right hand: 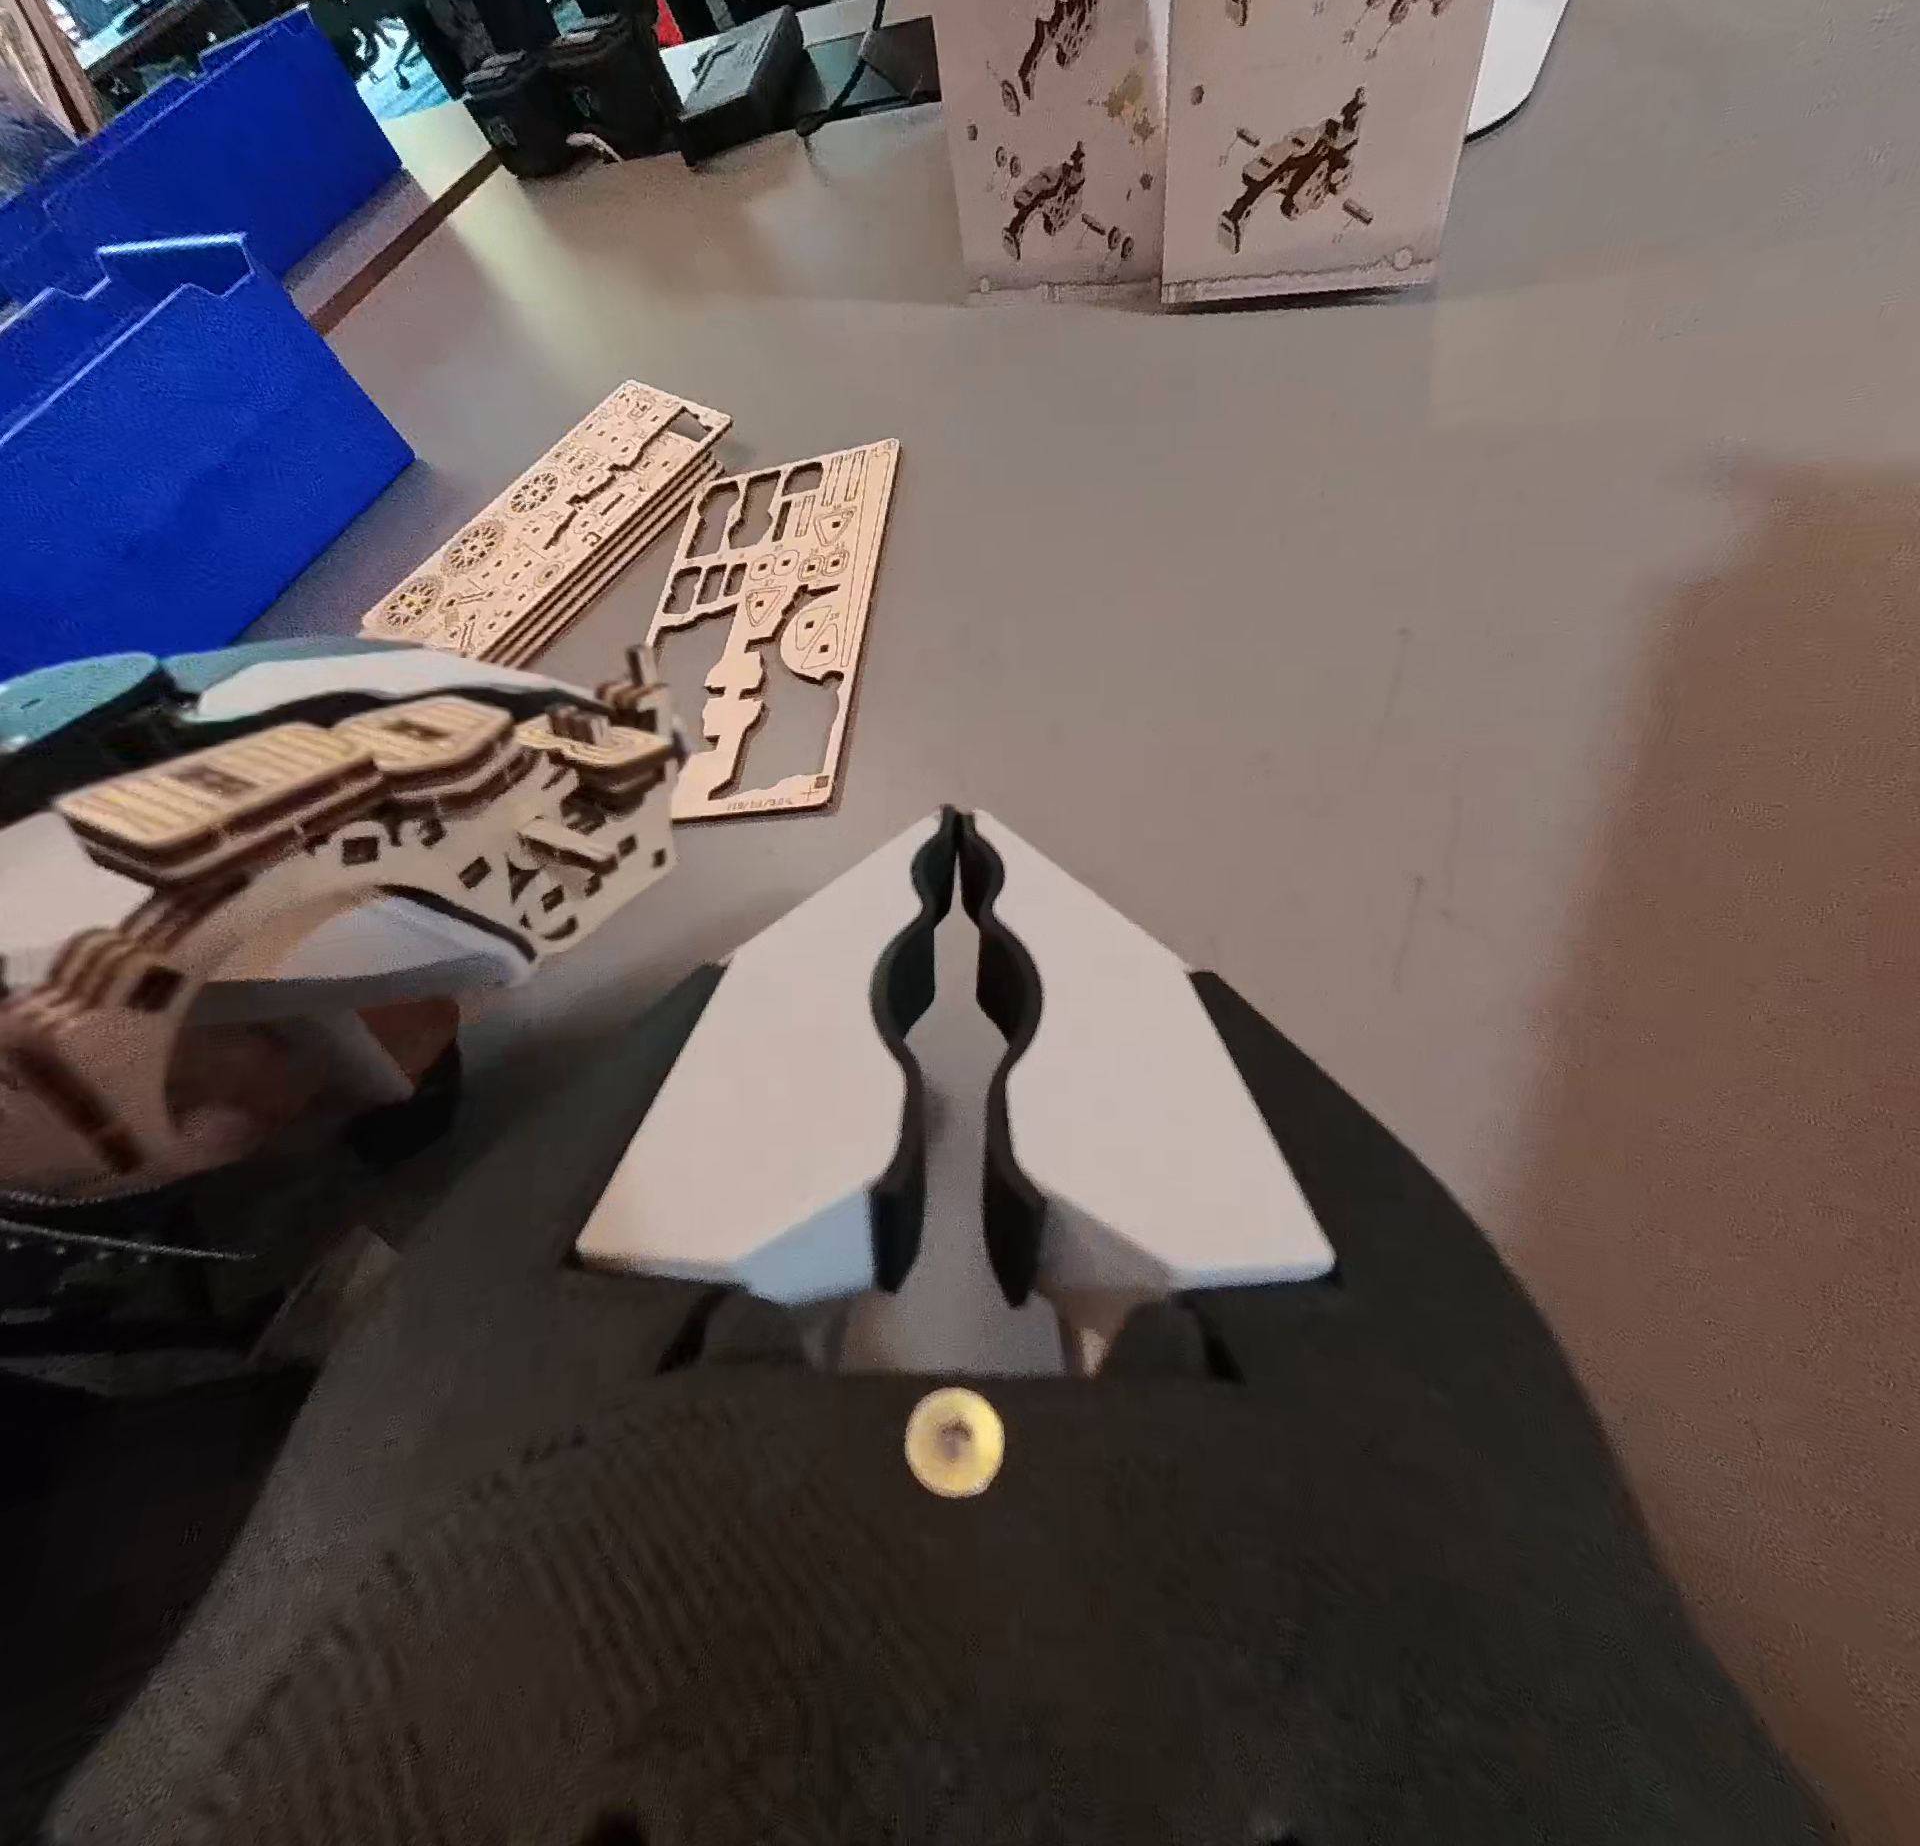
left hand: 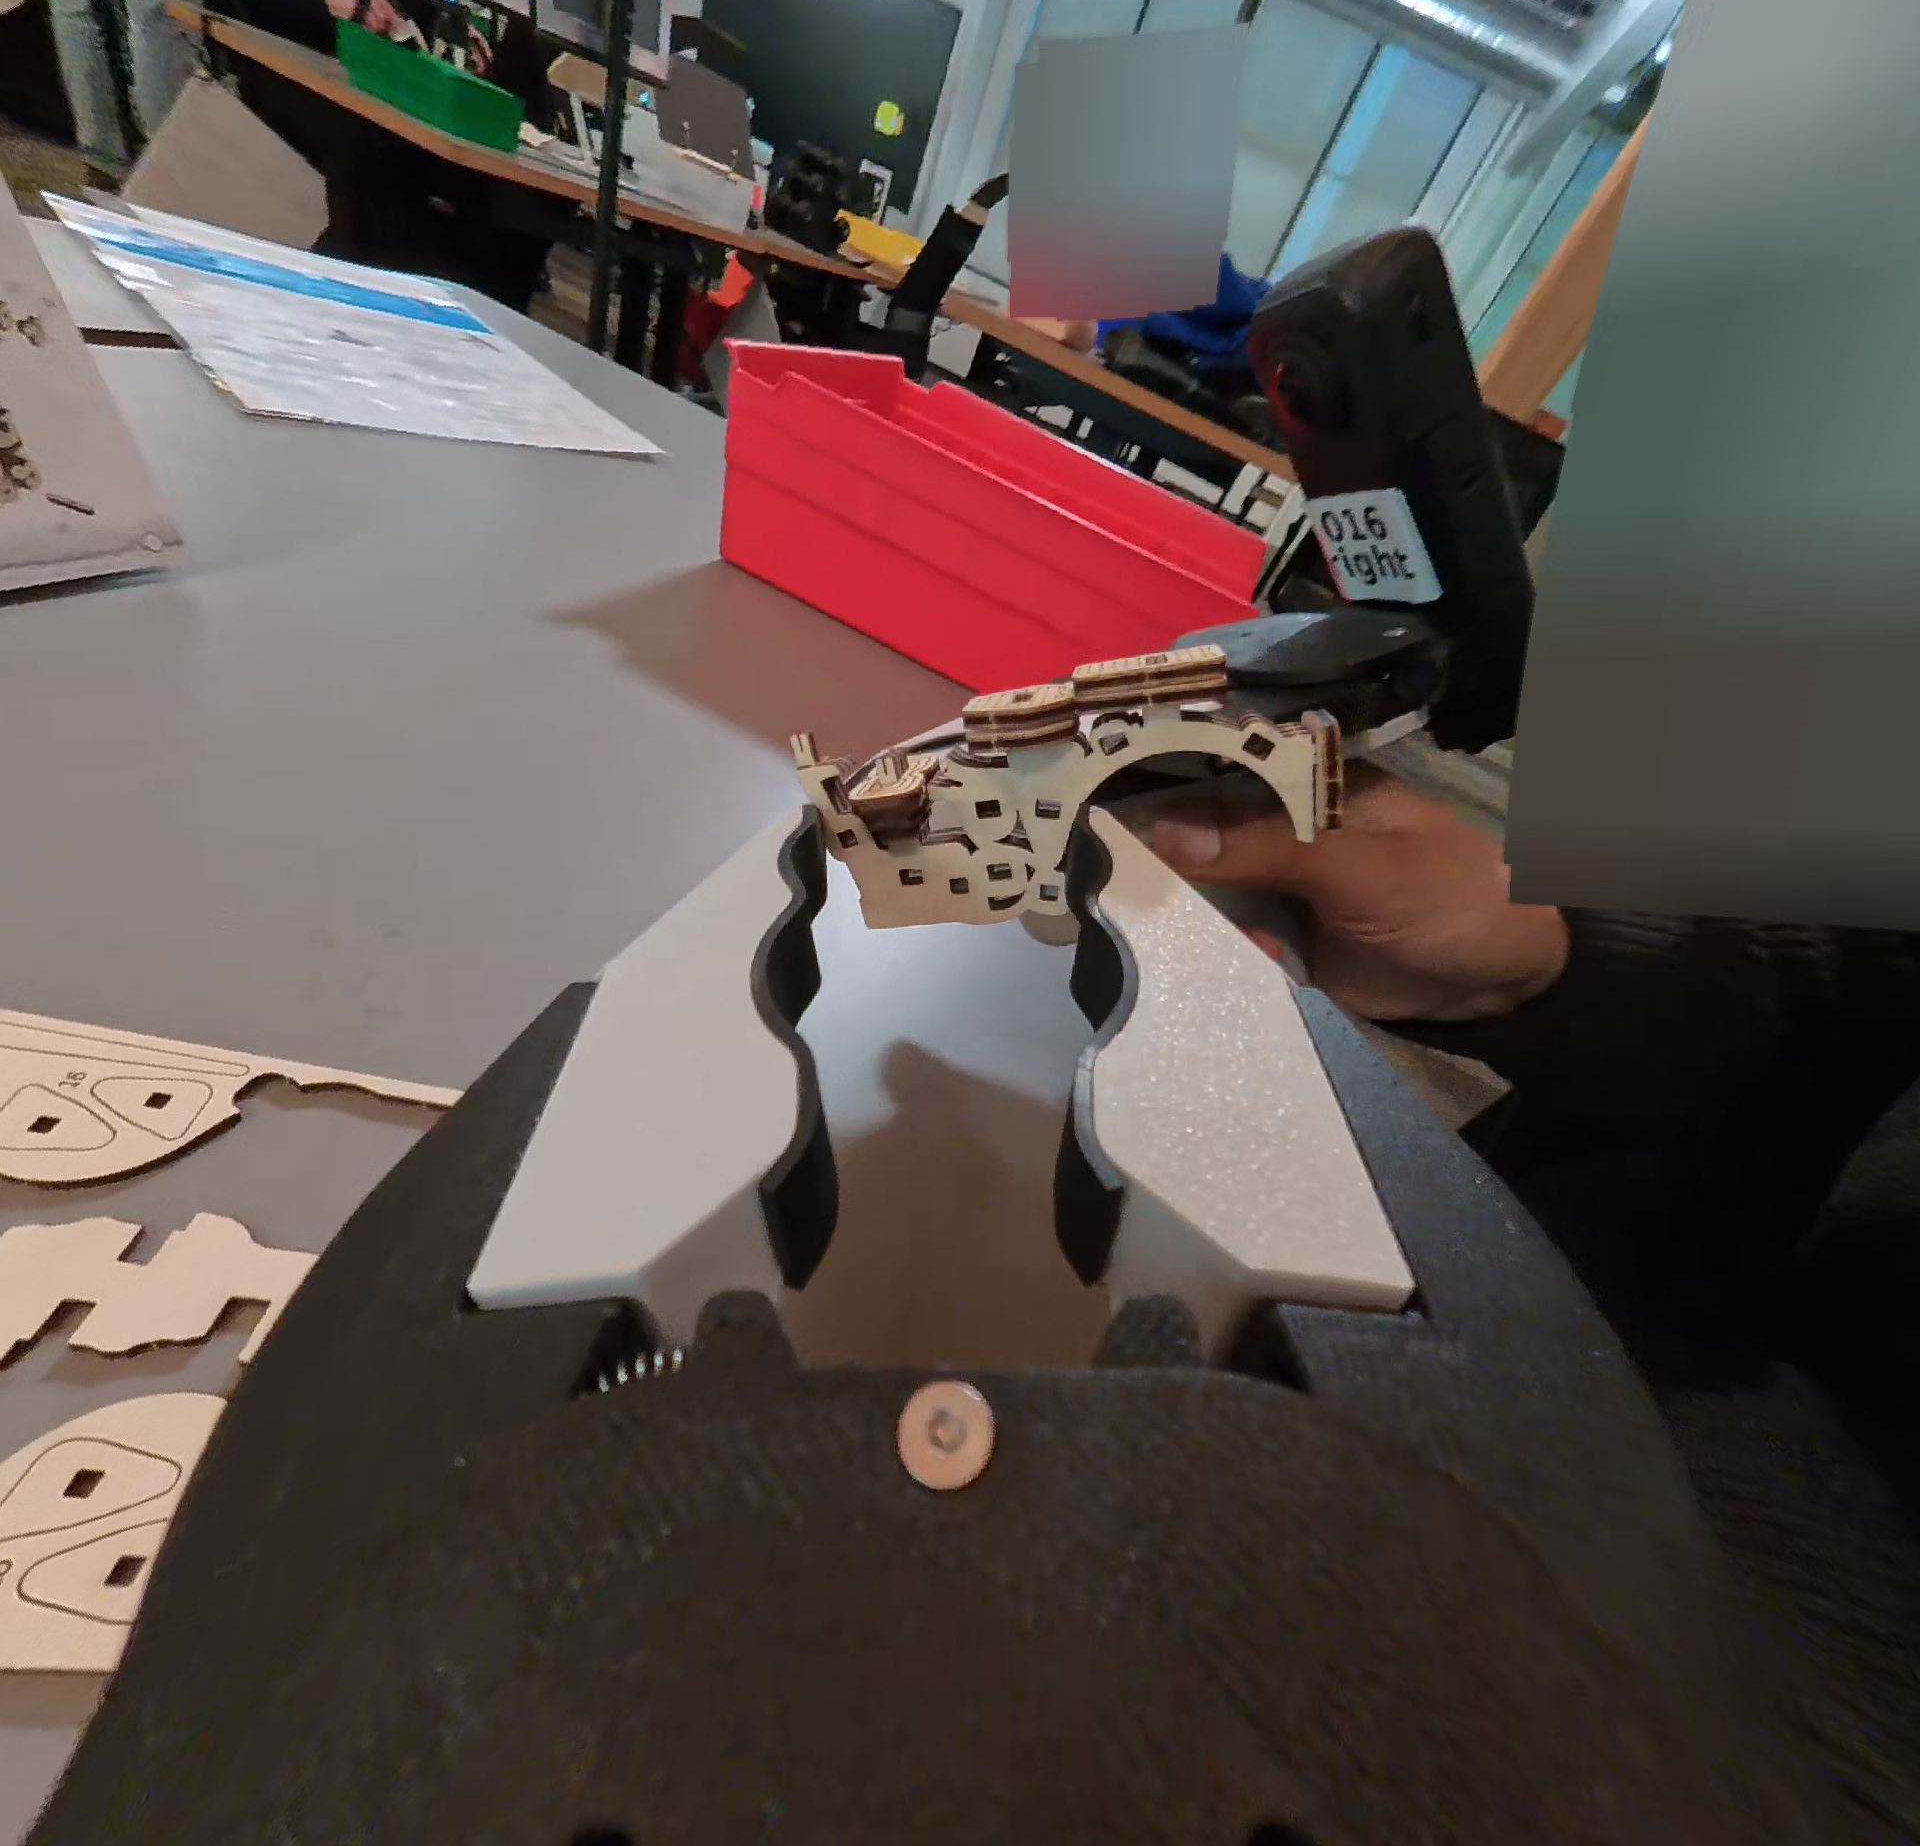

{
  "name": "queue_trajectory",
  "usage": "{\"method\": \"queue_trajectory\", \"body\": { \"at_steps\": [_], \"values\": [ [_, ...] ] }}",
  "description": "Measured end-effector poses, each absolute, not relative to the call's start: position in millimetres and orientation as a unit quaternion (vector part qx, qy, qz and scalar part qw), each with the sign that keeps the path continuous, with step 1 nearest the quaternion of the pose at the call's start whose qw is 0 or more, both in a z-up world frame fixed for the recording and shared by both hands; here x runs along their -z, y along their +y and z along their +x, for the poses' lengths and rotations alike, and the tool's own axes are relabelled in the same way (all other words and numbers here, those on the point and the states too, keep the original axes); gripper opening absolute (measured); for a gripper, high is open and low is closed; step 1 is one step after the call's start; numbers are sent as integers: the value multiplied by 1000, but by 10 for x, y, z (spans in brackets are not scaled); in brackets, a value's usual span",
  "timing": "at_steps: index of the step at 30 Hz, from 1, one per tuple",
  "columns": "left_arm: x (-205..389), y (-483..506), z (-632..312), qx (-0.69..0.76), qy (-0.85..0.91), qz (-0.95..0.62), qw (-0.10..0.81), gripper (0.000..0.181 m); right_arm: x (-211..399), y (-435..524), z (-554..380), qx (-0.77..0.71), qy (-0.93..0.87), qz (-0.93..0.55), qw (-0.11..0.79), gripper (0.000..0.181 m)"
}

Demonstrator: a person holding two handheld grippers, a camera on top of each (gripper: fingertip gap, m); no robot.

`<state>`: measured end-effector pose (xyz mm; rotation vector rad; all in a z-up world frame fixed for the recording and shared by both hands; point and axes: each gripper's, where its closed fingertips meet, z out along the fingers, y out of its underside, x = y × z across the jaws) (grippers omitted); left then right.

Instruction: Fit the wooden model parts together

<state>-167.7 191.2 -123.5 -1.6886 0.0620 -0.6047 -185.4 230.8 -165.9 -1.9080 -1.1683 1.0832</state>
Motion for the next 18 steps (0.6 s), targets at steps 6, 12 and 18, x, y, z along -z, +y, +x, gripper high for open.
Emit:
{"method": "queue_trajectory", "body": {
  "at_steps": [6, 12, 18],
  "values": [
    [1306, 1941, -1731, 235, 13, -748, 620, 45, 1656, 2350, -1844, -406, -440, -731, 328, 0],
    [1273, 1911, -1646, 256, 15, -743, 618, 45, 1672, 2391, -1856, -389, -431, -741, 338, 0],
    [1245, 1898, -1564, 267, 18, -740, 617, 45, 1656, 2389, -1865, -388, -430, -740, 344, 0]
  ]
}}
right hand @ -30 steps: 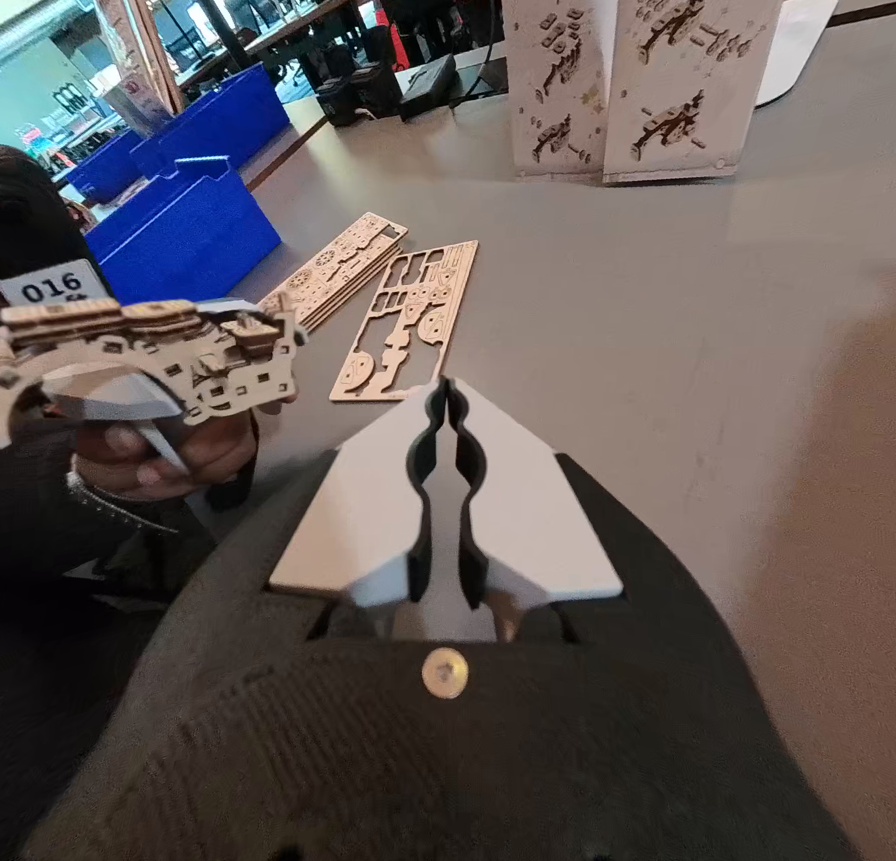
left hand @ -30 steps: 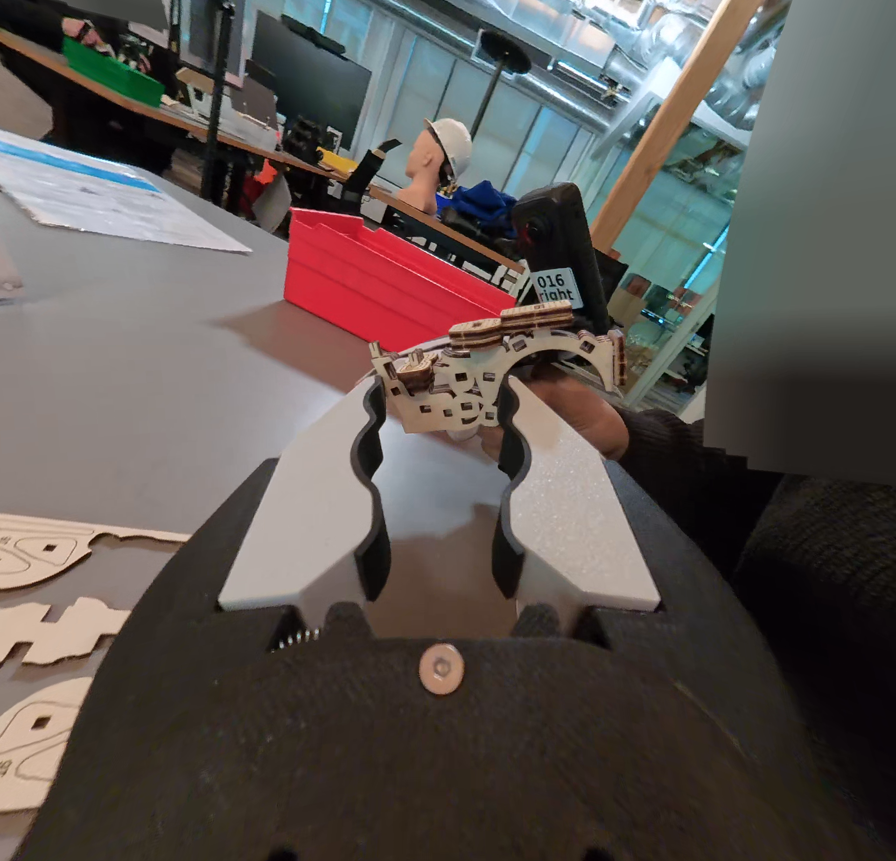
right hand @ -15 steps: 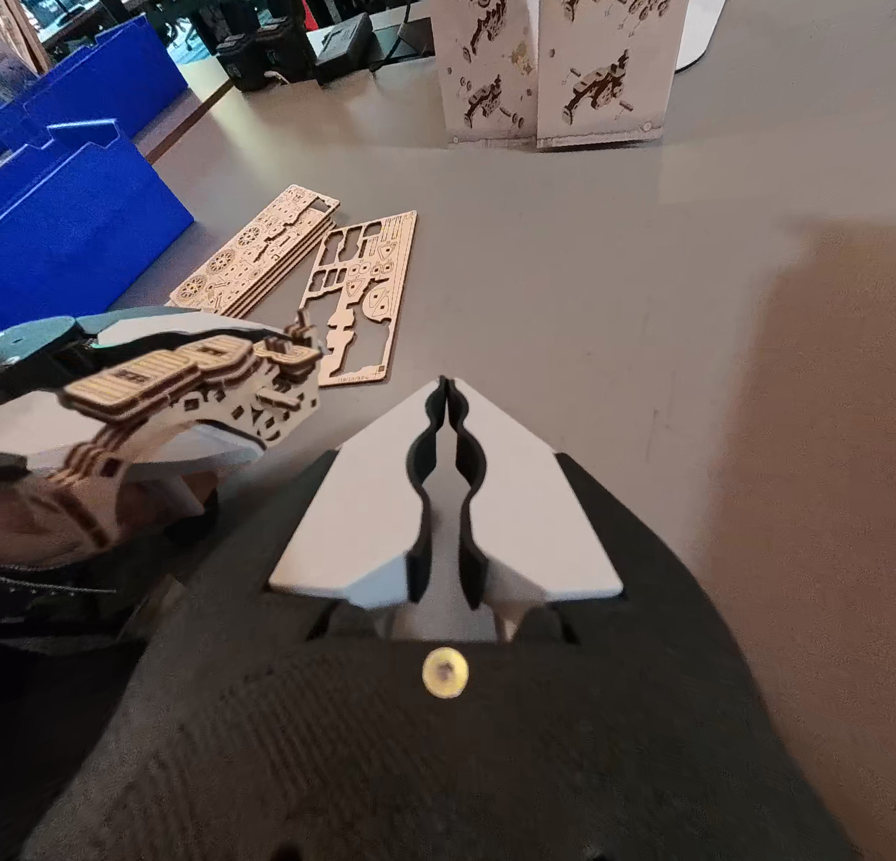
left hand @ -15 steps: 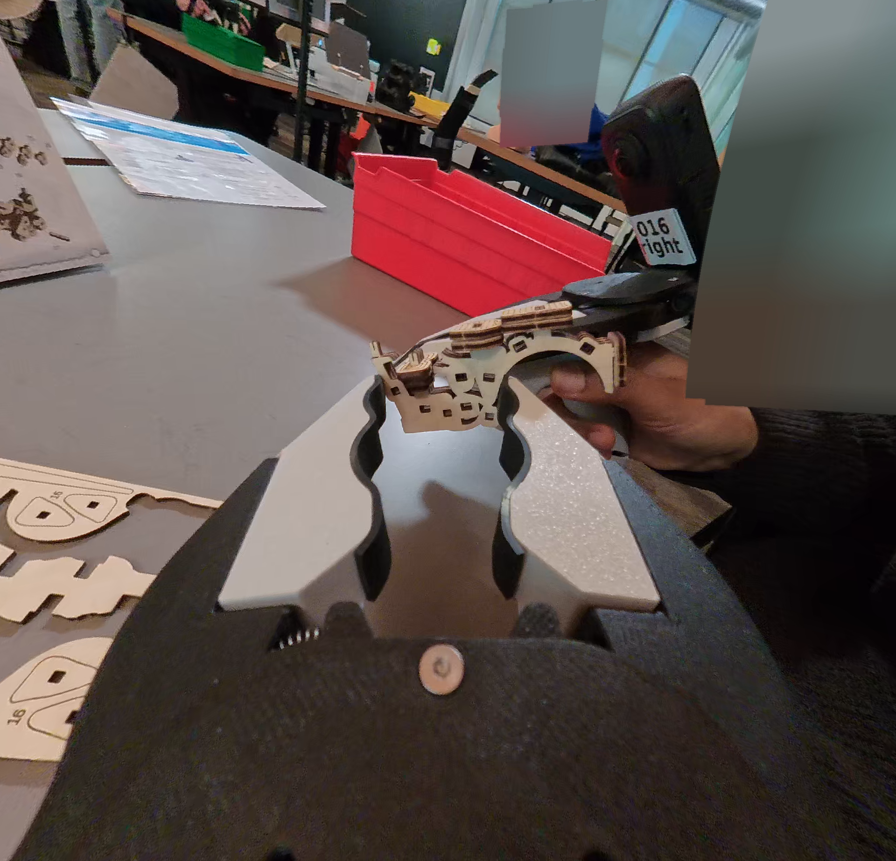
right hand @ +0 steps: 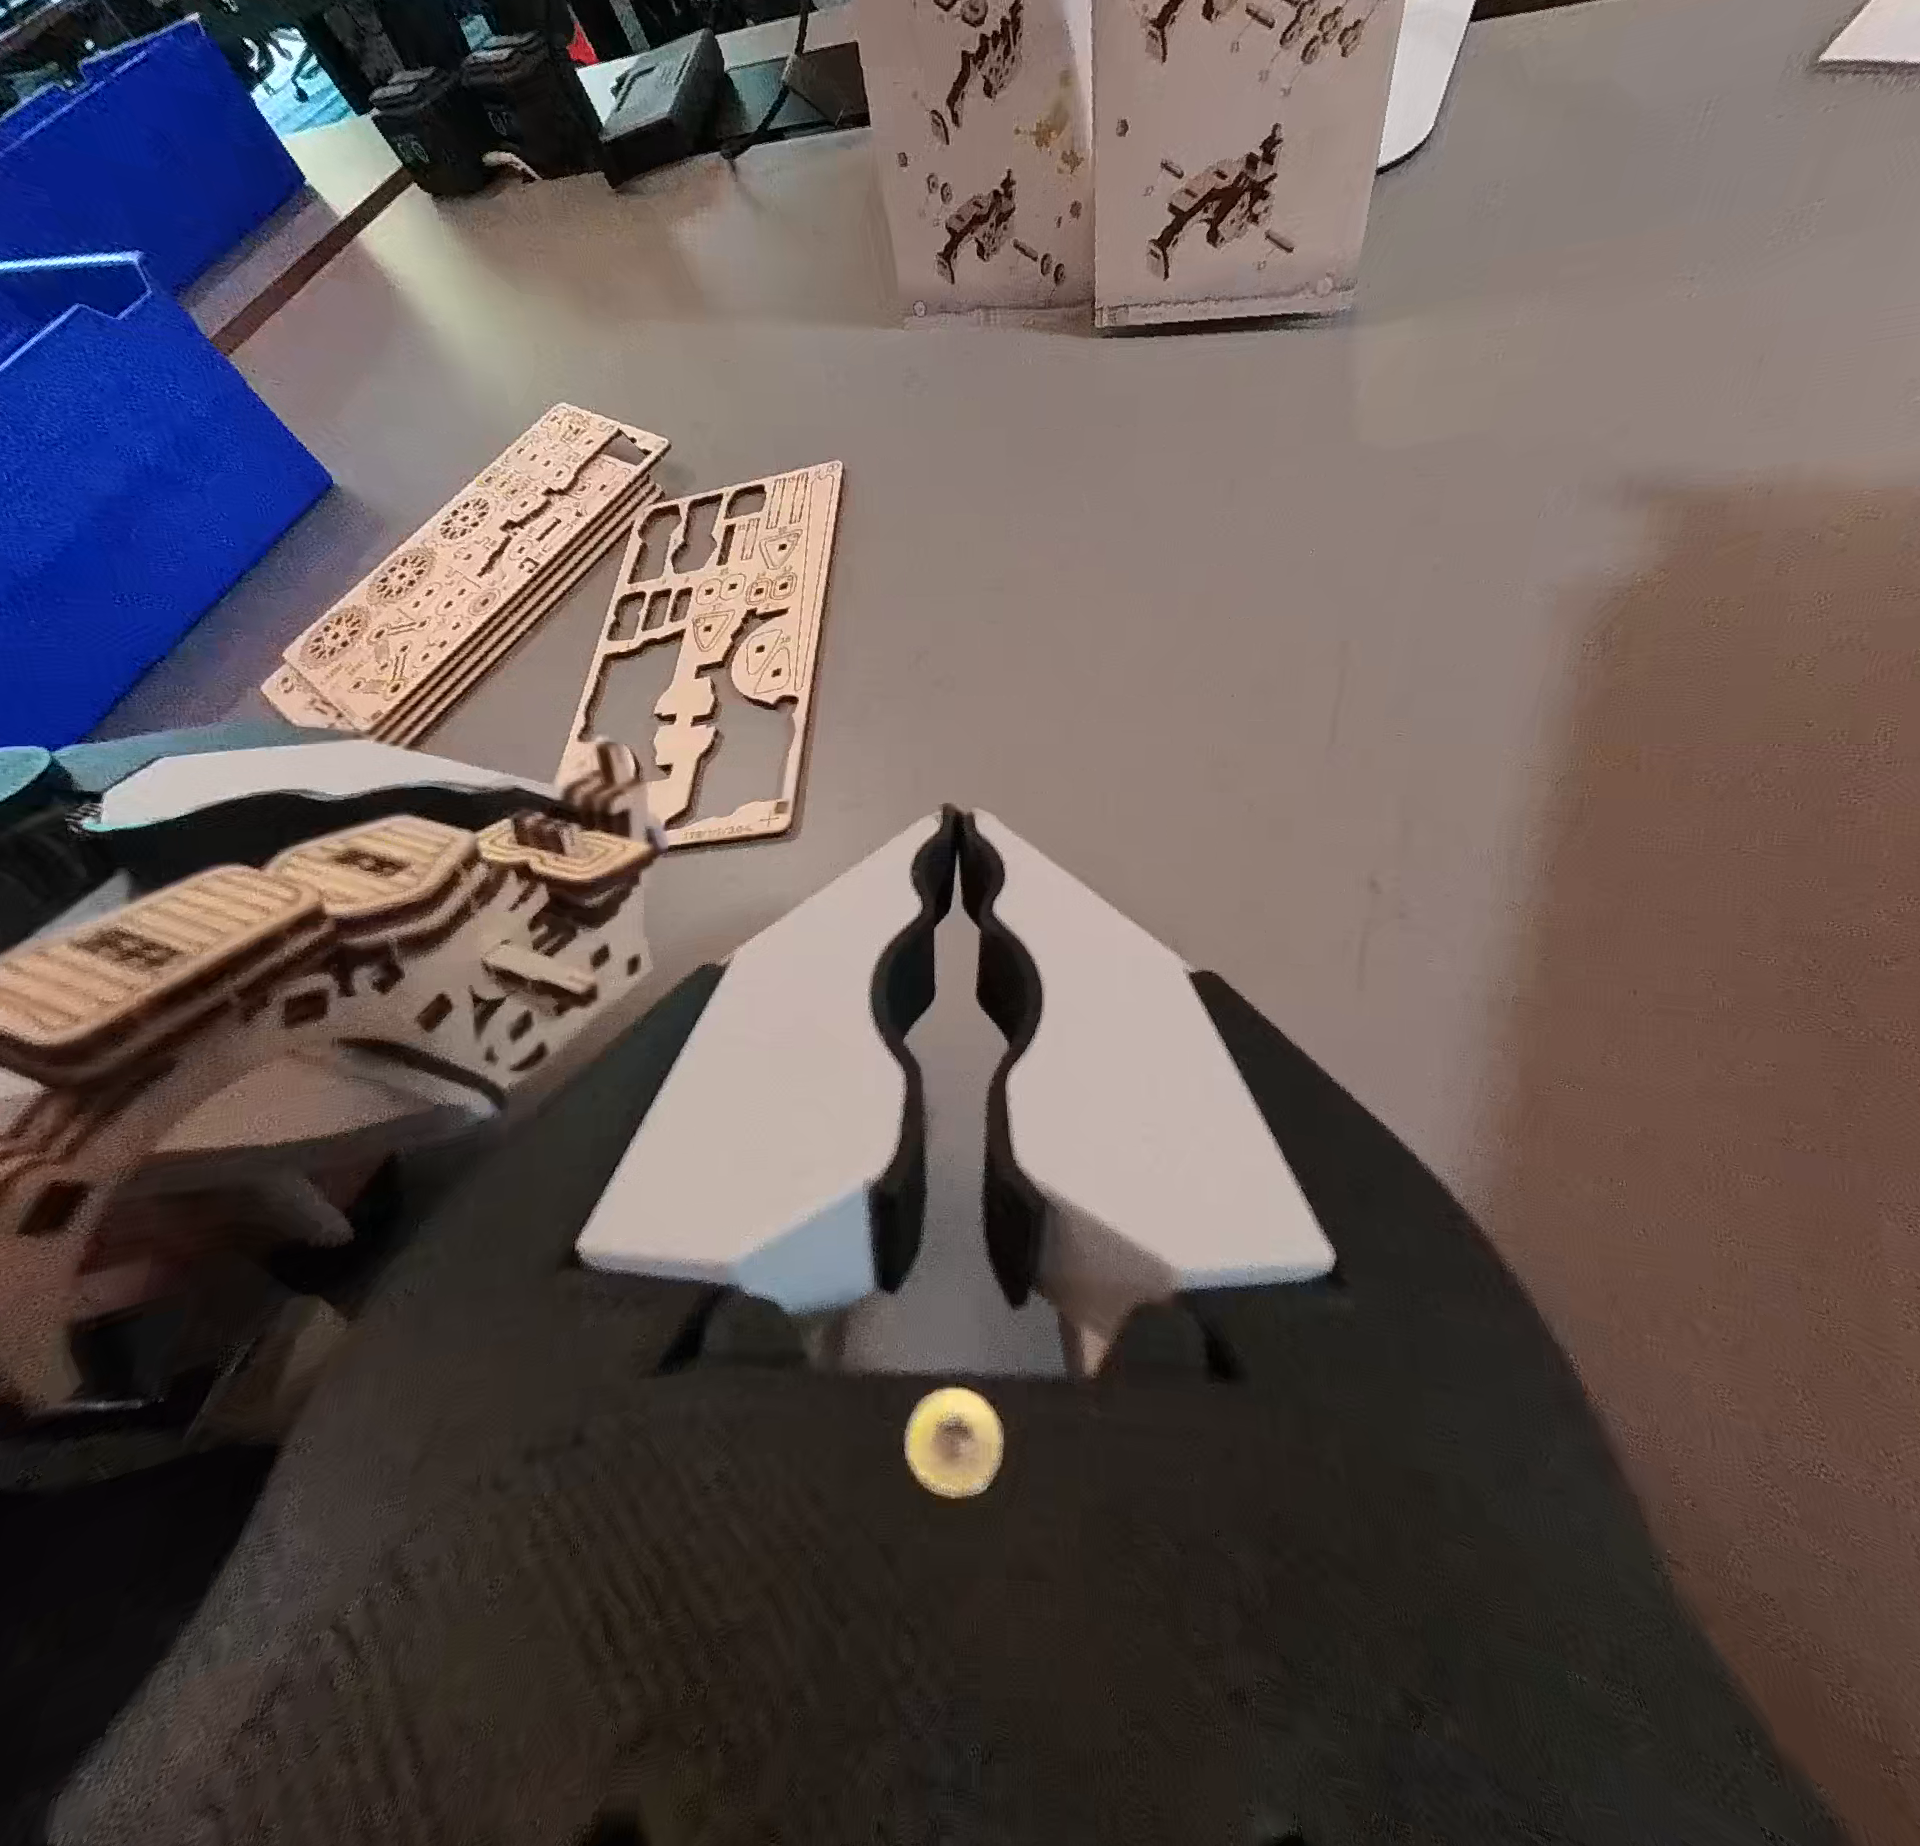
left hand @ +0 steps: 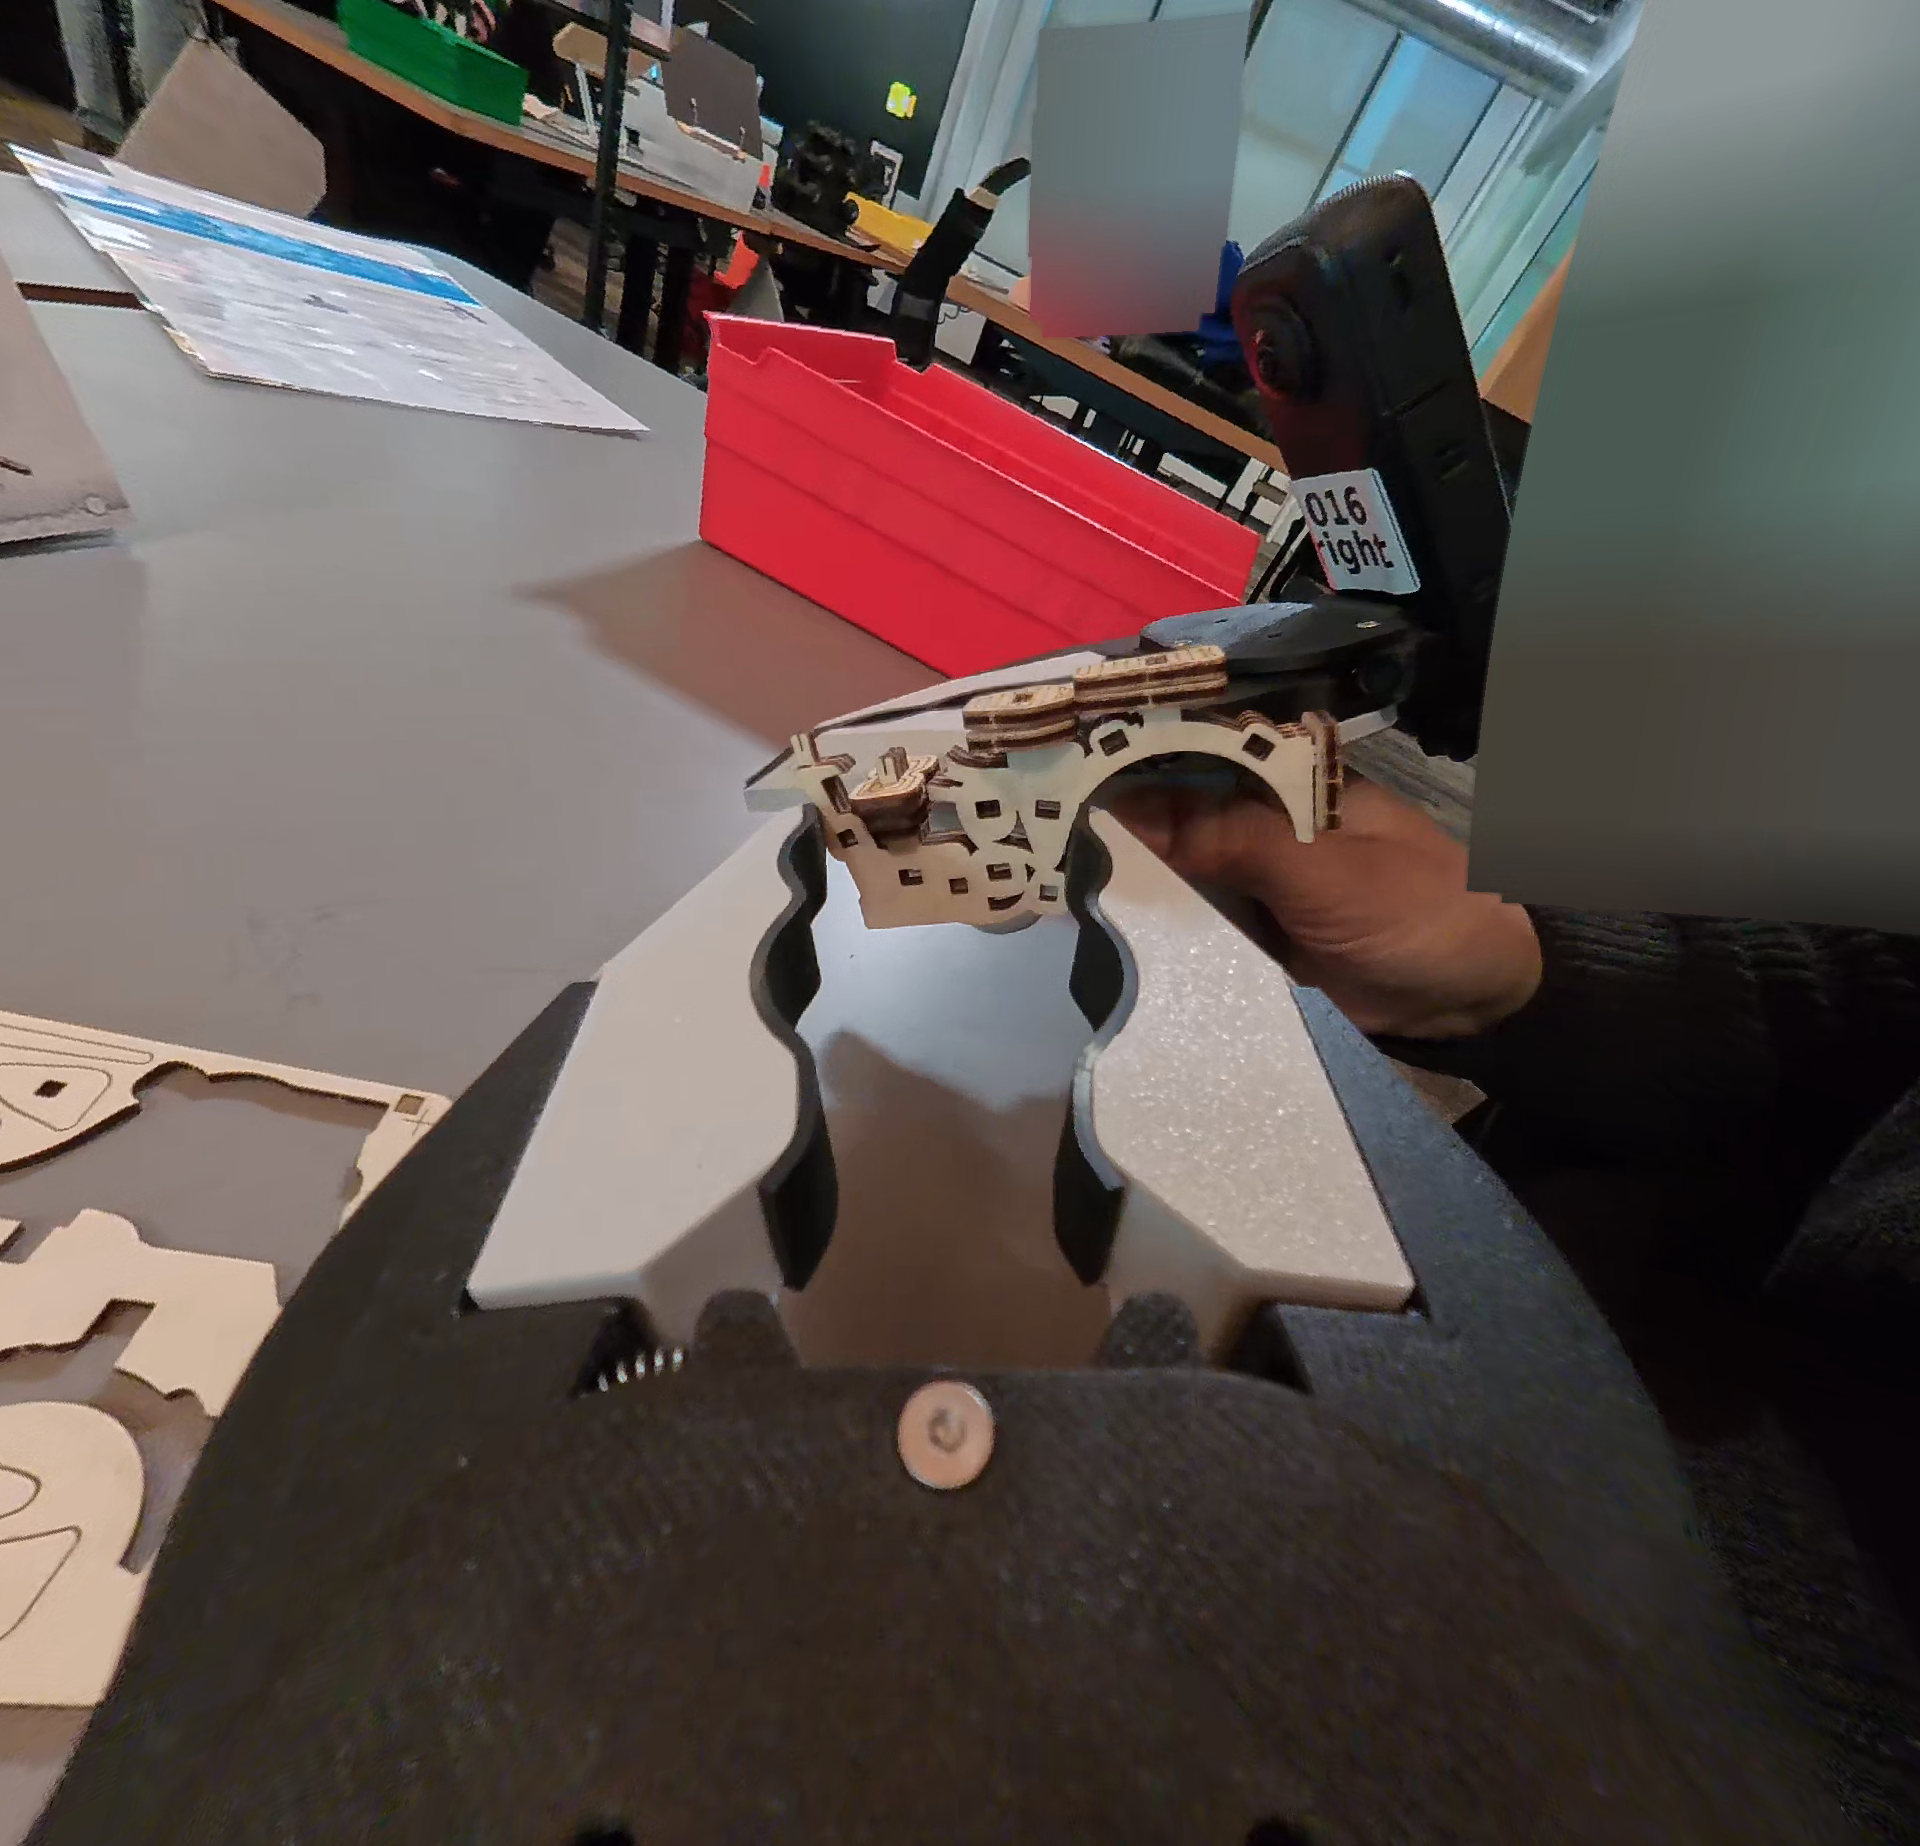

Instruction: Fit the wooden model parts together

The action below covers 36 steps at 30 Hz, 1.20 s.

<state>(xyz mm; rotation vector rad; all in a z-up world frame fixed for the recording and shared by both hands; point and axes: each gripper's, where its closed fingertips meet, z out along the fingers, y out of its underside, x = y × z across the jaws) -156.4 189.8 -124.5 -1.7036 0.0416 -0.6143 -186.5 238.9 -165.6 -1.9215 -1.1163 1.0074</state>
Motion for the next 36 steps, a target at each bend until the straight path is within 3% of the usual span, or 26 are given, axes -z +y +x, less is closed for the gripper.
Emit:
{"method": "queue_trajectory", "body": {
  "at_steps": [36],
  "values": [
    [1248, 1906, -1534, 282, 7, -740, 611, 45, 1540, 2234, -1911, -414, -458, -710, 339, 0]
  ]
}}
